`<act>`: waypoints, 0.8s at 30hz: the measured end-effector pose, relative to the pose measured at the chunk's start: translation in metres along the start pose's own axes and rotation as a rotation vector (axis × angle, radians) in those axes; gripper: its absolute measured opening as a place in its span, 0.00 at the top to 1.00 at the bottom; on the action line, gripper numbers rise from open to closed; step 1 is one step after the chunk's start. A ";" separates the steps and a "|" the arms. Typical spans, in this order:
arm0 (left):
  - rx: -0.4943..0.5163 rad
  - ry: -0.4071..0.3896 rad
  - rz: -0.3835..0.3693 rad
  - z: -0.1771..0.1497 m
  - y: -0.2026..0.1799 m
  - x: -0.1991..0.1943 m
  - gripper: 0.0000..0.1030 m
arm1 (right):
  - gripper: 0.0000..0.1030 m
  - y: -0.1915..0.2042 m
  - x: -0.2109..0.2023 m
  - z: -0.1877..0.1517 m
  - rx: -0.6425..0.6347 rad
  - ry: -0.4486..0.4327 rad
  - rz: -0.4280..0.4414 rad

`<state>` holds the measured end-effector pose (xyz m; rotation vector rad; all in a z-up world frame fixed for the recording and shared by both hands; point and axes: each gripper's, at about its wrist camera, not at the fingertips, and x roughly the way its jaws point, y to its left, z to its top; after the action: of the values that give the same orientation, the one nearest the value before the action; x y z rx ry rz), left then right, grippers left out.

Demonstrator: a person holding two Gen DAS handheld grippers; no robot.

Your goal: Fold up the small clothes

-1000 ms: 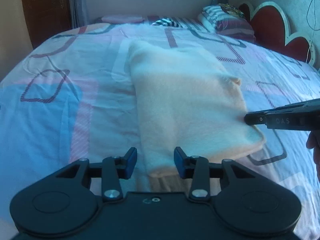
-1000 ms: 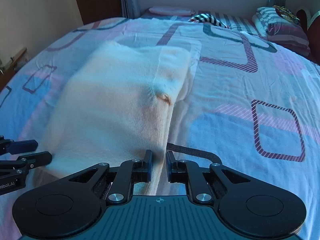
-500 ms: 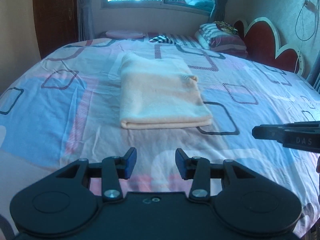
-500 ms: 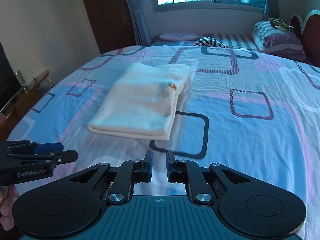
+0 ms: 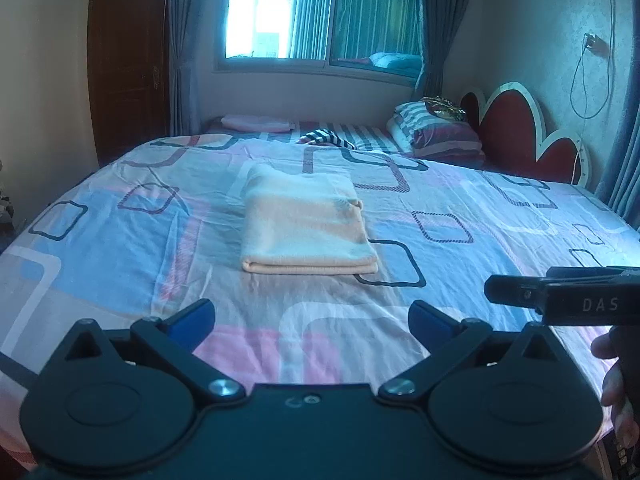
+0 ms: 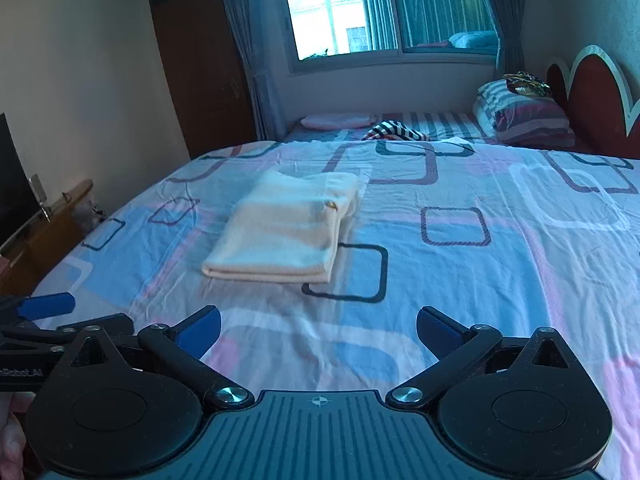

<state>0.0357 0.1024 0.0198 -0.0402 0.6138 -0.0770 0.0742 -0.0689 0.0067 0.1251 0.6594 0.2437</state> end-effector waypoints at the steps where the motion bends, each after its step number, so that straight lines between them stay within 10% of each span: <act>1: 0.000 -0.004 0.013 -0.001 0.000 -0.005 0.01 | 0.00 0.002 -0.003 -0.002 -0.007 0.005 -0.008; 24: 0.004 -0.048 0.024 -0.012 0.000 -0.047 0.01 | 0.00 0.018 -0.056 -0.023 -0.038 -0.046 -0.065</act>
<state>-0.0099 0.1062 0.0367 -0.0304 0.5658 -0.0536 0.0144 -0.0649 0.0252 0.0728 0.6115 0.1904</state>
